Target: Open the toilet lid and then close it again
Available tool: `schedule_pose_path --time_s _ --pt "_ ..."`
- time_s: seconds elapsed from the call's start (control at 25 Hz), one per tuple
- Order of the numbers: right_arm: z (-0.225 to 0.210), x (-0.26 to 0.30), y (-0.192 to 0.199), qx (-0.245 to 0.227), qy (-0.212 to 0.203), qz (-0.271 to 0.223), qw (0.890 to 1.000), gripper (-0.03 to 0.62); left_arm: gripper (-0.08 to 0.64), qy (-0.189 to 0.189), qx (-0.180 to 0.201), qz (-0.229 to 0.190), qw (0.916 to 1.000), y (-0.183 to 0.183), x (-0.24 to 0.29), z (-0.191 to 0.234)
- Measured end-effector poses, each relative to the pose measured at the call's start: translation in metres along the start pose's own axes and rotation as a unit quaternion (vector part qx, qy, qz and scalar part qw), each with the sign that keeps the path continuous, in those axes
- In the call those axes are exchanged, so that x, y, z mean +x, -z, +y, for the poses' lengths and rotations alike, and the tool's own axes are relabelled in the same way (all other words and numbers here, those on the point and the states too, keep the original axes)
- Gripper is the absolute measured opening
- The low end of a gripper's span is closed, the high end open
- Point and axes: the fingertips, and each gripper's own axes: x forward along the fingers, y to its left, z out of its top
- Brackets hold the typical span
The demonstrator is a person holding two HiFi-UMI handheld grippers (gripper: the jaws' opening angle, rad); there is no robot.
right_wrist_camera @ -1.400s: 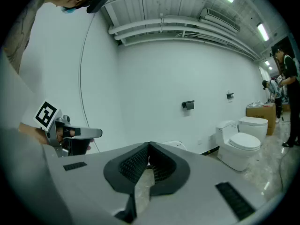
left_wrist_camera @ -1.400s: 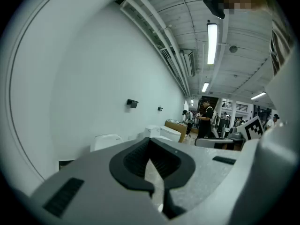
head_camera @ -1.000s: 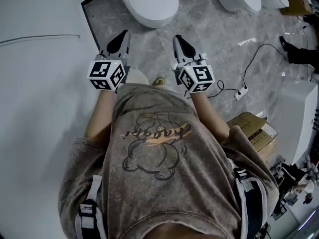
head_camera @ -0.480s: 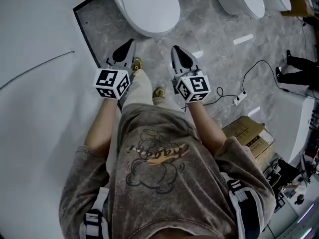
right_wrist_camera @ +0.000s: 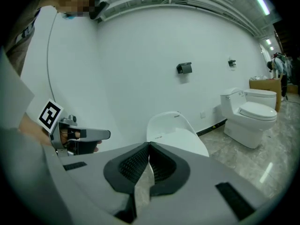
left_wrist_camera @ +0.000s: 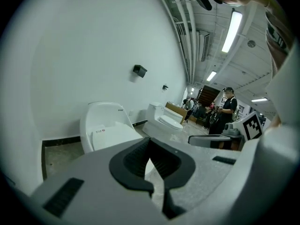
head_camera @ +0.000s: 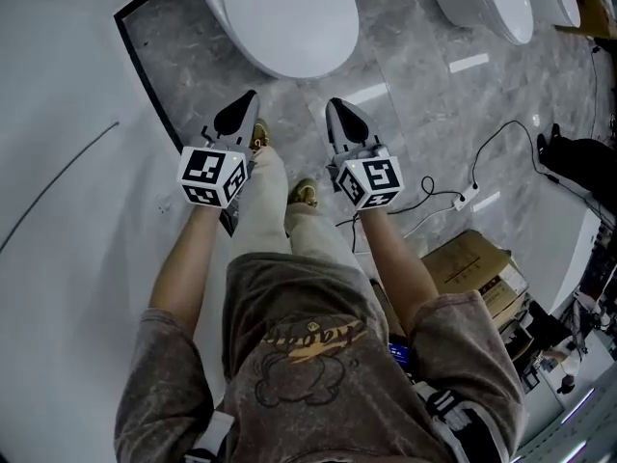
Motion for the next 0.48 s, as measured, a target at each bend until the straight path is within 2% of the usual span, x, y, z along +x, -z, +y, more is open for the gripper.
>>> schedule_pose_path --time_s 0.24,0.48 --pt "-0.023 0.051 0.074 -0.005 -0.002 0.041 0.999 0.026 0.008 -0.003 -0.024 0.025 0.9994 0.073 0.054 0.042" --pt "-0.046 0.099 0.146 0.011 0.013 0.067 0.998 0.026 0.008 -0.001 -0.037 0.046 0.9983 0.142 0.1 0.079"
